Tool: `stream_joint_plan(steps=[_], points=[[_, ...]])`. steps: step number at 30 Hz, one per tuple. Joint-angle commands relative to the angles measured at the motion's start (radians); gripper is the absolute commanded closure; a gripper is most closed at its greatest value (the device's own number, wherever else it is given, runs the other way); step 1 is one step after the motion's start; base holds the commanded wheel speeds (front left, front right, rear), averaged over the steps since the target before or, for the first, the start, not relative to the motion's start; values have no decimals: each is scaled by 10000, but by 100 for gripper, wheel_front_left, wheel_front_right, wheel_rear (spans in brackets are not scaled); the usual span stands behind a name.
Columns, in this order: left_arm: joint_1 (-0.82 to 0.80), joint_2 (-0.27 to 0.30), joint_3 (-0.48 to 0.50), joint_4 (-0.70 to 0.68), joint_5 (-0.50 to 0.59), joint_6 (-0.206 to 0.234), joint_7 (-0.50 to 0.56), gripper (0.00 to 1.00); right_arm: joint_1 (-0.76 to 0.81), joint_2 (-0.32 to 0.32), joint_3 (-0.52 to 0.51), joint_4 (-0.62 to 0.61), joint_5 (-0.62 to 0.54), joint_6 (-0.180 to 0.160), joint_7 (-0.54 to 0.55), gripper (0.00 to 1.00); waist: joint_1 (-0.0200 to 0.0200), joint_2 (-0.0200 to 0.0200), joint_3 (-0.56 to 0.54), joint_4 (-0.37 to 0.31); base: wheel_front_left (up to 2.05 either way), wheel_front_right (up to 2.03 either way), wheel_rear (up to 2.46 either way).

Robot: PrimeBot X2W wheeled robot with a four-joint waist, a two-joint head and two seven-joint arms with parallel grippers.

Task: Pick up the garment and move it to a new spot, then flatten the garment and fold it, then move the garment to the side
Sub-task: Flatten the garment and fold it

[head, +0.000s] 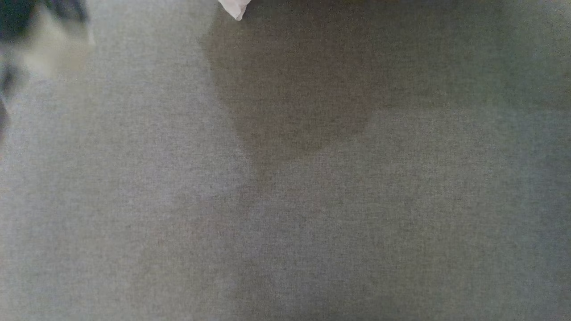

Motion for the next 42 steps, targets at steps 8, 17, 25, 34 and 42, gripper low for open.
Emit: stream_joint_plan(steps=[8, 17, 25, 34, 42], points=[[4856, 1687, -12, -2184, -681, 991, -8, 100, 4652, -1288, 183, -1197, 1218, -7, -1056, 100, 0, 0, -1080, -172, 0, 0, 0], [8856, 1620, -989, -3124, -1222, 2095, -8, 100, 8219, -1349, 143, -2086, 1198, -7, -1827, 100, 0, 0, -1767, -472, 0, 0, 0], [10285, 1863, -1239, -3408, -1862, 2310, -1, 100, 10001, -1377, -346, -2759, 1061, -7, -1897, 100, 0, 0, -1983, -384, 0, 0, 0], [8430, 1806, -1242, -3148, -1092, 1574, 372, 100, 9636, -678, -947, -2663, 718, -7, -1261, 100, 0, 0, -1650, -145, 0, 0, 0], [5676, 1222, -1202, -1691, -291, 534, 392, 100, 8079, -234, -1116, -2022, -21, -7, -689, 100, 0, 0, -889, -136, 0, 0, 0]])
